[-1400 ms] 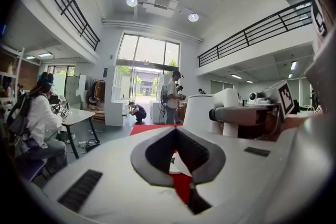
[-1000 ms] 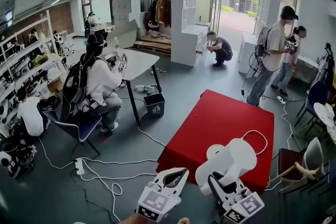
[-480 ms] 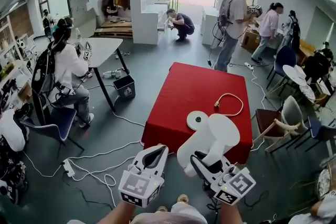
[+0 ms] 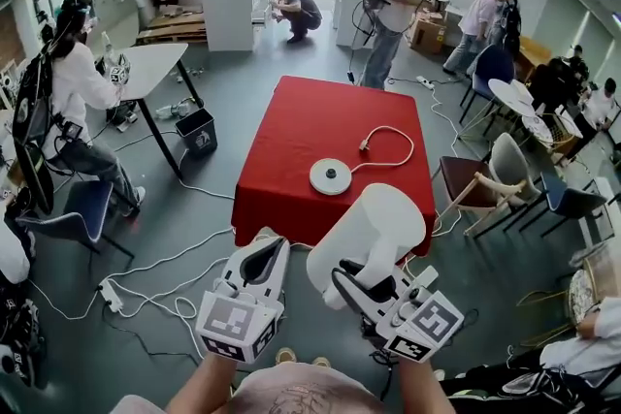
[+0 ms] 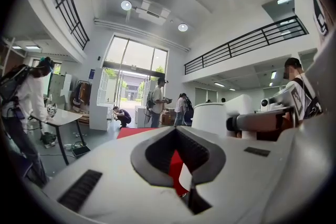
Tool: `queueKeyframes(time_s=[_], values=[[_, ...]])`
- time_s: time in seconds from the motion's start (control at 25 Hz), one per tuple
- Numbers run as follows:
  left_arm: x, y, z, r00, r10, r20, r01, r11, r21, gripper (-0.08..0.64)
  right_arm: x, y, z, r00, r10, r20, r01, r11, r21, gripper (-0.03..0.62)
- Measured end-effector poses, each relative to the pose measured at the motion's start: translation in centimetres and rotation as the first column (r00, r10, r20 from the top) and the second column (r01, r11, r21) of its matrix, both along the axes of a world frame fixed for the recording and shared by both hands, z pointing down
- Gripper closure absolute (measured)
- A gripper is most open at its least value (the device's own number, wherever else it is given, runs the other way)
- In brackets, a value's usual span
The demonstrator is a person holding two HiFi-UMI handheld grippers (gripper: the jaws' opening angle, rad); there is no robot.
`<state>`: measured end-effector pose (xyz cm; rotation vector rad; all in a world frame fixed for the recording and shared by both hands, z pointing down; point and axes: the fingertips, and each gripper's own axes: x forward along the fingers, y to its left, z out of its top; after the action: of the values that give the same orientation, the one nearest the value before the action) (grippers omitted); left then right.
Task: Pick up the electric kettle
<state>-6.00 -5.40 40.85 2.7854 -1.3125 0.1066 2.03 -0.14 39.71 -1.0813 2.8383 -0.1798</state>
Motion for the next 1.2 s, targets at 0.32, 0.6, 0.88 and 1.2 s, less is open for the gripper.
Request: queueKeyframes(time_s=[0.32, 0.6, 0.88, 1.2], values=[[1.7, 2.8, -0.3, 1.000, 0.003, 0.005, -0.003, 1.000, 0.000, 0.566, 1.8, 3.1, 0.0, 1.000, -0.002, 0.012, 0.002, 1.000, -0.003, 0.483], [2.6, 4.7, -0.3, 1.000, -0.002, 0.011, 0.002, 1.000, 0.010, 0.567, 2.5, 4.9, -0.1, 1.000, -0.020, 0.008, 0.020, 1.000, 0.011, 0.482], [1.7, 5.8, -0.3, 1.000, -0.003, 0.008, 0.003, 1.000, 0.015, 0.566, 1.6, 6.3, -0.2, 1.000, -0.020, 0.012, 0.020, 1.000, 0.023, 0.483], [2.0, 6.0, -1.0, 1.000, -0.007, 0.002, 0.006, 1.000, 0.024, 0.566, 2.1, 6.8, -1.1, 0.999, -0.047, -0.006, 0.047, 0.998, 0.028, 0.485]])
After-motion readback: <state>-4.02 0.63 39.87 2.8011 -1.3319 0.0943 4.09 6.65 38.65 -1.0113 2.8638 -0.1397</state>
